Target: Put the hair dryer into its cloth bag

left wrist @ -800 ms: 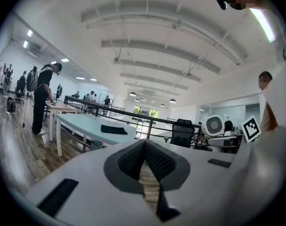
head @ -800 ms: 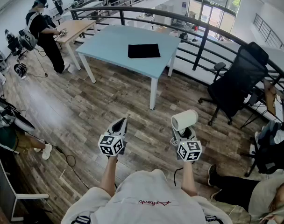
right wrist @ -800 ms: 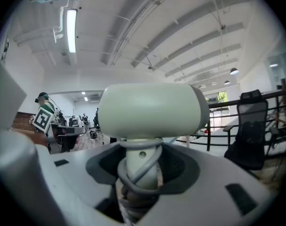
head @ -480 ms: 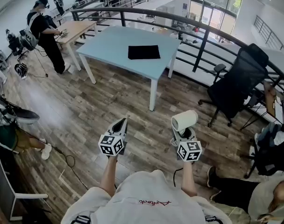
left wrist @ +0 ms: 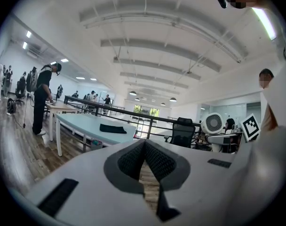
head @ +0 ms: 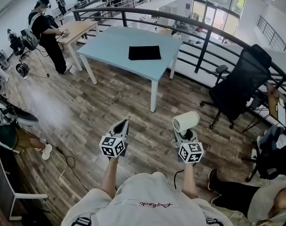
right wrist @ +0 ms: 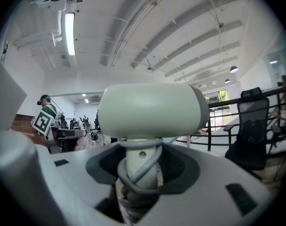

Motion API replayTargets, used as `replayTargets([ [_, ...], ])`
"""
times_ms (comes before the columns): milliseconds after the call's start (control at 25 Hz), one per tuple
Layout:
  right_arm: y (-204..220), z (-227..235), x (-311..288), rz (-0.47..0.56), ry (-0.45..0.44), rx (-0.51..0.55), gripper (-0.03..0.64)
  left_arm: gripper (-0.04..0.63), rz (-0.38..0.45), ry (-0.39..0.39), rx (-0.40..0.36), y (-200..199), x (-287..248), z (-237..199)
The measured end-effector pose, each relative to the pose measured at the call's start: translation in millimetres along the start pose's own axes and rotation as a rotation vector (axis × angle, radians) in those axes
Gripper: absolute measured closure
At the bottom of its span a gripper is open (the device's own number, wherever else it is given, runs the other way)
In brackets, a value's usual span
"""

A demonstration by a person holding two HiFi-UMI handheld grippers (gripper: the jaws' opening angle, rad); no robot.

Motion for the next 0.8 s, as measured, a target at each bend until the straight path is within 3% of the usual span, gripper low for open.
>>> replayTargets([
  [800,1,46,15,-0.011,-0.041,0.015,0.402,0.589,-0.016,-0.013,-0.002,17,-21,49],
])
Point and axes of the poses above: the fingertips, and each gripper's own axes: x backward along the fingers, z to its right, y out of its underside, the point moved 7 cm from there along x, backward along the fingers, and after that the axes turned 7 degrees about z, right-handed, at the moved point
